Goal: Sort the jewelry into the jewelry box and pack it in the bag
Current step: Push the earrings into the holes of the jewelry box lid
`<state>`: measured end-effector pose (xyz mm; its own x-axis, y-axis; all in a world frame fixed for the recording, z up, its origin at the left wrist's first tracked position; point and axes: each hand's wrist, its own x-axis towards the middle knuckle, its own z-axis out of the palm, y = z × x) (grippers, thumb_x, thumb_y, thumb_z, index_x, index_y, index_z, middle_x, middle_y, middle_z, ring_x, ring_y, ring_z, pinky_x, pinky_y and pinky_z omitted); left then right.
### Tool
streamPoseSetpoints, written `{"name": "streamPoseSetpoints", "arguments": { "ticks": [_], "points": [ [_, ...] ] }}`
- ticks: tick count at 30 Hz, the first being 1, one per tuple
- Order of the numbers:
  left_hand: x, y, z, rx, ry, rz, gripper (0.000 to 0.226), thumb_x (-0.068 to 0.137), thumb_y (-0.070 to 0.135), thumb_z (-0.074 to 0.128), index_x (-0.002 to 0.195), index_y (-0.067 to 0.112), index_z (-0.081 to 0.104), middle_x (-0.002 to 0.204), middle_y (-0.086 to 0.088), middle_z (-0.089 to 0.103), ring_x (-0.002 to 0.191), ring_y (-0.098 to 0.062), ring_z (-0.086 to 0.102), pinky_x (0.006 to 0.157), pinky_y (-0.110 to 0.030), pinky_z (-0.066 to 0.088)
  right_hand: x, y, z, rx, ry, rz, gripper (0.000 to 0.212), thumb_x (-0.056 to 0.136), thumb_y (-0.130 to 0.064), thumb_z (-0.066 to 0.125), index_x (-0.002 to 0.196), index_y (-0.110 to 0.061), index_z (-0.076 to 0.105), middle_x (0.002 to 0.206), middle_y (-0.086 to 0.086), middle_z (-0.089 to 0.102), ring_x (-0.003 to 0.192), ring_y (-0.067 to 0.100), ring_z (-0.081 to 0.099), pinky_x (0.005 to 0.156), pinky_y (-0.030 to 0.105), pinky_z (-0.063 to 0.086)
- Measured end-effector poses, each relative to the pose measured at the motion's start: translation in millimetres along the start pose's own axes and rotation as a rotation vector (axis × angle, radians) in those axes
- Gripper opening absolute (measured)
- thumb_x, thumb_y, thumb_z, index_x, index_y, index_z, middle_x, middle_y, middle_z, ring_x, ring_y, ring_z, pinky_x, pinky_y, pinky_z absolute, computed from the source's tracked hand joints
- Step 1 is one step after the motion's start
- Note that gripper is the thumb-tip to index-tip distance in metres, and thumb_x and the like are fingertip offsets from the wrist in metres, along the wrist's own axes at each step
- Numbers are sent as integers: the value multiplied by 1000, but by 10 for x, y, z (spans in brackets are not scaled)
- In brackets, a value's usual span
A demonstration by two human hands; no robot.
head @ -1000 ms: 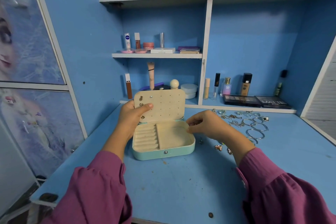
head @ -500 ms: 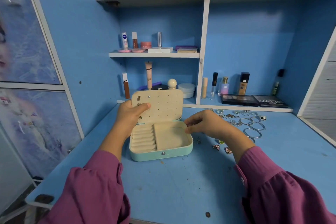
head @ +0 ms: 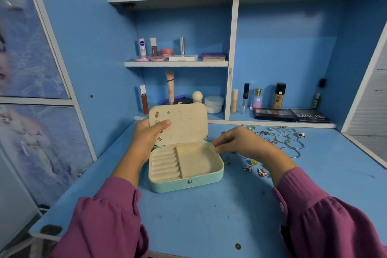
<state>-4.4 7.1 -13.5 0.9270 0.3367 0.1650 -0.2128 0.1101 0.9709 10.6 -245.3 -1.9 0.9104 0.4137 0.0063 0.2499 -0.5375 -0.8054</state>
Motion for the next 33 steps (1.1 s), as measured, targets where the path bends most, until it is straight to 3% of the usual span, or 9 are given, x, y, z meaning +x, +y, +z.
{"name": "streamPoseSetpoints", "arguments": {
  "ticks": [5, 12, 15, 18, 20, 23, 26, 29, 33],
  "points": [
    [-6, -4, -4, 17, -6, 3, 17, 82, 6, 70, 97, 14, 69, 87, -1, 74, 72, -12, 72, 57, -23, 56, 2, -2, -2, 21, -9, 9, 15, 78, -13, 76, 93, -15, 77, 89, -6, 75, 81, 4, 65, 85, 20, 50],
    [-38, 2, -5, -1, -7, 20, 22, 82, 4, 70, 97, 19, 66, 88, 4, 73, 78, -12, 71, 62, -25, 56, -5, -4, 1, -24, -5, 1, 15, 80, -17, 74, 95, -18, 76, 91, -7, 73, 80, 1, 63, 74, 12, 46],
    [-28, 5, -26, -8, 7, 28, 24, 83, 3, 68, 105, 14, 64, 93, -1, 72, 77, -11, 71, 61, -25, 56, -8, 48, -64, 3, 93, 6, 13, 83, -20, 72, 95, -21, 75, 94, -8, 73, 85, 4, 64, 74, 16, 49],
    [-18, 2, -63, 11, 53, 37, 19, 87, 6, 65, 105, 11, 64, 90, -1, 71, 69, -6, 70, 57, -20, 55, -29, 128, -196, 10, 222, -14, 9, 86, -22, 69, 93, -22, 74, 88, -10, 72, 66, -9, 60, 57, 7, 42],
    [-13, -7, -85, 29, 63, 42, 18, 87, 6, 65, 105, 8, 65, 89, -2, 72, 72, -9, 70, 60, -21, 56, -48, 184, -284, 6, 300, -21, 8, 88, -21, 67, 92, -19, 73, 85, -6, 71, 58, -9, 57, 52, 6, 41],
    [-2, -22, -102, 32, 77, 44, 14, 85, 5, 66, 98, 9, 67, 87, -2, 72, 70, -8, 70, 62, -21, 57, -58, 283, -387, -2, 369, -7, 9, 88, -16, 66, 94, -14, 72, 92, -1, 71, 77, -1, 62, 76, 22, 50],
    [3, -20, -99, 31, 98, 54, 13, 83, 3, 68, 94, 11, 66, 87, -4, 71, 68, -9, 70, 66, -24, 58, -55, 341, -427, -64, 360, 27, 10, 87, -14, 67, 94, -13, 74, 98, -2, 71, 90, 9, 63, 82, 27, 47],
    [-2, -15, -93, 31, 123, 60, 15, 82, 3, 69, 94, 11, 64, 85, -3, 71, 66, -8, 69, 64, -24, 57, -64, 320, -417, -133, 294, 60, 7, 85, -14, 70, 90, -14, 75, 92, -3, 72, 88, 13, 64, 84, 32, 52],
    [-17, -25, -100, 42, 132, 50, 10, 83, 5, 69, 91, 9, 66, 83, -5, 71, 63, -8, 69, 60, -23, 57, -104, 269, -411, -212, 158, 108, 3, 78, -17, 76, 79, -19, 76, 90, -8, 72, 84, 8, 64, 73, 25, 50]
  ]
}}
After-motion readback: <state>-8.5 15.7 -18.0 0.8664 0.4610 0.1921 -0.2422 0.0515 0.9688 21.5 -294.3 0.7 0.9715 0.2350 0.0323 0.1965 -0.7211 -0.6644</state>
